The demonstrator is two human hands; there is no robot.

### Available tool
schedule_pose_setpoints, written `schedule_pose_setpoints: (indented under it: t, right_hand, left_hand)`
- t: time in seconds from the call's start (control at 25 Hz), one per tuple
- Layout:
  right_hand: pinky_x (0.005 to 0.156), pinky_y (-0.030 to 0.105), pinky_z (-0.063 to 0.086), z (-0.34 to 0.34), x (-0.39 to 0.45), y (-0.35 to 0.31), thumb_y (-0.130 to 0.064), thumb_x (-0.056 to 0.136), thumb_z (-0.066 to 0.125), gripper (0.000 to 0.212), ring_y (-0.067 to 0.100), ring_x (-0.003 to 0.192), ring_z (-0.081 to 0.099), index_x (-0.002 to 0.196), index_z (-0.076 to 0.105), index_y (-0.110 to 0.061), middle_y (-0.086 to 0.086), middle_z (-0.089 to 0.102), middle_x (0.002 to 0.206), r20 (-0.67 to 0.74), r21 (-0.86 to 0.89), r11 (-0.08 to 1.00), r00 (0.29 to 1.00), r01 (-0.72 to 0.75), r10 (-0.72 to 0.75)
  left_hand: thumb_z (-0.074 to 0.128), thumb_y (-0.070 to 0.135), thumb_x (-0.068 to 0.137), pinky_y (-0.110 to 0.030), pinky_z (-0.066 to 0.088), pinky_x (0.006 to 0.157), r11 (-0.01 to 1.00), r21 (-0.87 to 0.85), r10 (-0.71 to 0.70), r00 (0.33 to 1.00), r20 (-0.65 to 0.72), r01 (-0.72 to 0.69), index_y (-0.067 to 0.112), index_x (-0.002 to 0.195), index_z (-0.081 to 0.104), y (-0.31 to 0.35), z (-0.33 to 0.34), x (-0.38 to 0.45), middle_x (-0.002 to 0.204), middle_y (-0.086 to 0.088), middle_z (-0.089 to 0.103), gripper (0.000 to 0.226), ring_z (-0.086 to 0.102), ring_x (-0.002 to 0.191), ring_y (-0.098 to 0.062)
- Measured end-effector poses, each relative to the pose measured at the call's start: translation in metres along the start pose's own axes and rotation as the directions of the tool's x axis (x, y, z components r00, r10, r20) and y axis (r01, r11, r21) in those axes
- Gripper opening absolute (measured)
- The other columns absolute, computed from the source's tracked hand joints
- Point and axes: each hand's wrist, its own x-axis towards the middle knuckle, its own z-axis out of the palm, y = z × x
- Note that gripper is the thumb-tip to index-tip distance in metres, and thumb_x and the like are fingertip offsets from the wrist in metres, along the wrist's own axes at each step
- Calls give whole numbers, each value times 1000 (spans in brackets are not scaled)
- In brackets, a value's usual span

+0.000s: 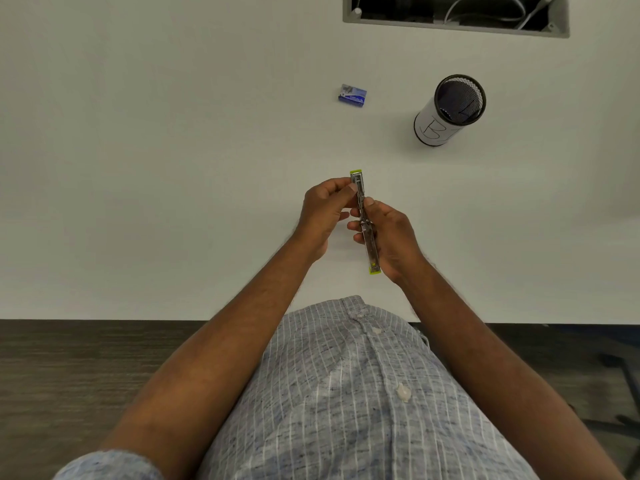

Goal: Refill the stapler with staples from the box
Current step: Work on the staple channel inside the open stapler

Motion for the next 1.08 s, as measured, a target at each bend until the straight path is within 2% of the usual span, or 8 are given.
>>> schedule_pose_setpoints:
  t: [0.2,0.4,0.48,0.56,0.68,0.88,1.08]
  right_hand:
    - [69,25,58,-1,-6,3,-28,108,50,32,16,85,74,126,69,-11,2,75,105,17,-74,995,997,74,-73]
    - [68,25,57,-3,-10,2,-29,108,50,33,16,84,72,126,69,-10,5,74,108,27,-175,973,989,148,-146]
    - [69,25,58,-5,-12,1,-29,108,50,32,15,84,72,126,69,-11,5,74,107,28,-185,969,987,162,-160]
    - [72,27,59,-7,-13,0,-29,108,51,31,14,85,71,127,69,-13,4,74,107,27,-191,966,985,174,-172]
    - [77,28,59,-10,-15,-3,-27,107,53,28,14,90,71,127,69,-16,3,74,110,22,-176,966,982,189,-188]
    - [76,27,58,-18,-16,-8,-27,106,55,27,14,91,70,127,69,-17,4,74,108,32,-129,970,978,206,-204]
    - [74,24,57,-21,-18,-13,-29,108,51,26,13,90,73,122,70,-20,0,75,105,49,-84,977,981,194,-190]
  left_hand:
    - [65,25,95,-39,64,77,989,133,86,990,-110,-71,16,95,75,1,4,-2,83,0,77,14,75,79,-16]
    - [64,26,94,-36,64,72,942,299,200,969,-141,-151,19,87,73,5,7,-4,76,5,75,13,74,71,-9]
    - [63,25,94,-35,63,71,963,245,152,979,-139,-114,18,88,72,5,9,-6,79,4,75,13,74,73,-9]
    - [63,23,94,-34,60,71,996,91,25,994,-110,-15,20,88,71,7,12,-9,79,7,74,11,72,75,-7]
    - [63,19,92,-38,54,82,983,-136,-129,991,-33,124,24,90,72,11,17,-14,83,7,74,10,68,82,-10]
    - [61,10,91,-41,55,88,993,-101,-64,998,-10,63,12,108,72,17,24,-19,94,0,74,21,68,87,-13]
    - [60,6,92,-39,59,87,998,-69,-7,1000,-9,7,9,114,71,23,29,-24,95,-3,73,25,68,88,-15]
